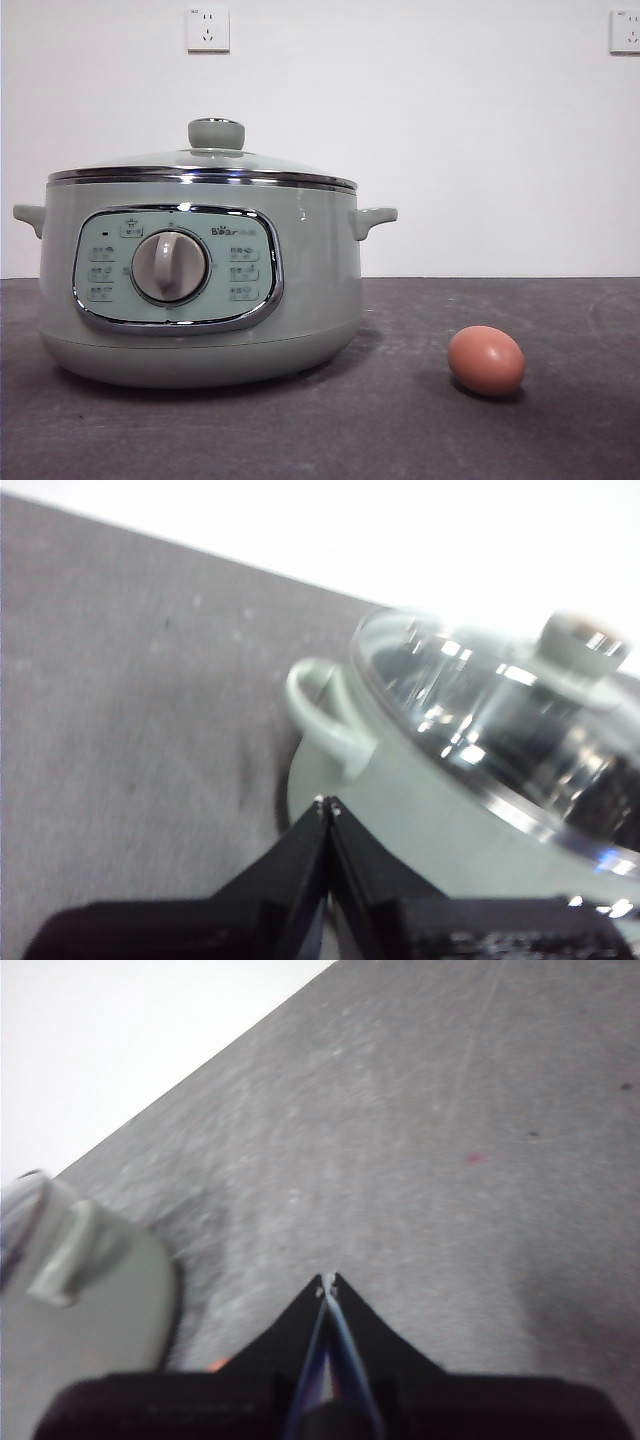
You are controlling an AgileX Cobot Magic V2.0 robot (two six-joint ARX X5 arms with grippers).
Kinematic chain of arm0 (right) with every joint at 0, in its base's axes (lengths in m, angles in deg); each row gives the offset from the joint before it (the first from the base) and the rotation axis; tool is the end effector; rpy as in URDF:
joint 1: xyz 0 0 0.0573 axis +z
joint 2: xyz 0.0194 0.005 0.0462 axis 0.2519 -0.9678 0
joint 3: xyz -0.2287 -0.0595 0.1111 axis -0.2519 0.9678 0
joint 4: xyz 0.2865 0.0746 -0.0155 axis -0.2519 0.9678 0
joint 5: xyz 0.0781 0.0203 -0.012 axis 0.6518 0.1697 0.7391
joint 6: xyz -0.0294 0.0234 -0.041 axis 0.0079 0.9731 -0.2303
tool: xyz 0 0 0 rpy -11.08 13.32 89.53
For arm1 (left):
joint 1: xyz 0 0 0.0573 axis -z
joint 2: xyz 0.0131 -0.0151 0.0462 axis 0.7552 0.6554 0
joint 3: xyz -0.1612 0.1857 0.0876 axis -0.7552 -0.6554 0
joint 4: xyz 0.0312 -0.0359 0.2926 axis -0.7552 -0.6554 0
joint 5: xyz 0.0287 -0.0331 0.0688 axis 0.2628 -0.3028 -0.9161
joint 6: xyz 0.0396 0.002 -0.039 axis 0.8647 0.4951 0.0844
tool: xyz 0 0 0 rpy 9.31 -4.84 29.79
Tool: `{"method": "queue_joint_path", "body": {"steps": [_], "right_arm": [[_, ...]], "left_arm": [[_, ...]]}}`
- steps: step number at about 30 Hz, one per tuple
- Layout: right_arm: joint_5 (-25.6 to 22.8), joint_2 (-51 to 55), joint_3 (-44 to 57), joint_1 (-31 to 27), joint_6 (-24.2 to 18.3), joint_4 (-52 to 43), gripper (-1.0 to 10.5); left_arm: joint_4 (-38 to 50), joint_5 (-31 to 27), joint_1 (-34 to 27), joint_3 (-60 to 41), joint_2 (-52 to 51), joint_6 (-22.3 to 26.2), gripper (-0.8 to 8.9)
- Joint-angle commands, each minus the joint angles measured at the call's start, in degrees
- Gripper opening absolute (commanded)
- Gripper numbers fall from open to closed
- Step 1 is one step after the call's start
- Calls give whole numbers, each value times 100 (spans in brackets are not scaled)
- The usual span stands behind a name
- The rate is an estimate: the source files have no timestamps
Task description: Pick up the egg,open the lid,put the egg in the pot,close the lid
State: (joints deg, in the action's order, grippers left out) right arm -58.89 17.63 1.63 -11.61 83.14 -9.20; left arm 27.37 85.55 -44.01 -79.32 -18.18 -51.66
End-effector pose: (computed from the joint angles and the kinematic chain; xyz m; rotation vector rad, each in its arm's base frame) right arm 0.1442 0.0137 0.1753 0.5639 0.3591 0.1559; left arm 0.1351 -0.0163 0.1920 -0.3367 0.2127 -0.1901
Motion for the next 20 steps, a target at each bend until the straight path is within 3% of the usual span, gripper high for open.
{"method": "queue_joint_path", "body": {"steps": [1,11,14,20], "right_arm": [[175,-319,-448,9,-409,70,-9],[664,-1808,-2065,9,-1215,168,-3],[1034,-2229,-2503,9,-1370,269,-3],[2175,-3117,-3261,9,-1692,625,1]], "left_arm": [[-94,15,-13,306,173,-31,-7],[-227,192,-13,1541,1211,291,-7],[-439,348,-13,1958,1652,376,-7],[-782,1346,-13,2754,2647,763,-4]]}}
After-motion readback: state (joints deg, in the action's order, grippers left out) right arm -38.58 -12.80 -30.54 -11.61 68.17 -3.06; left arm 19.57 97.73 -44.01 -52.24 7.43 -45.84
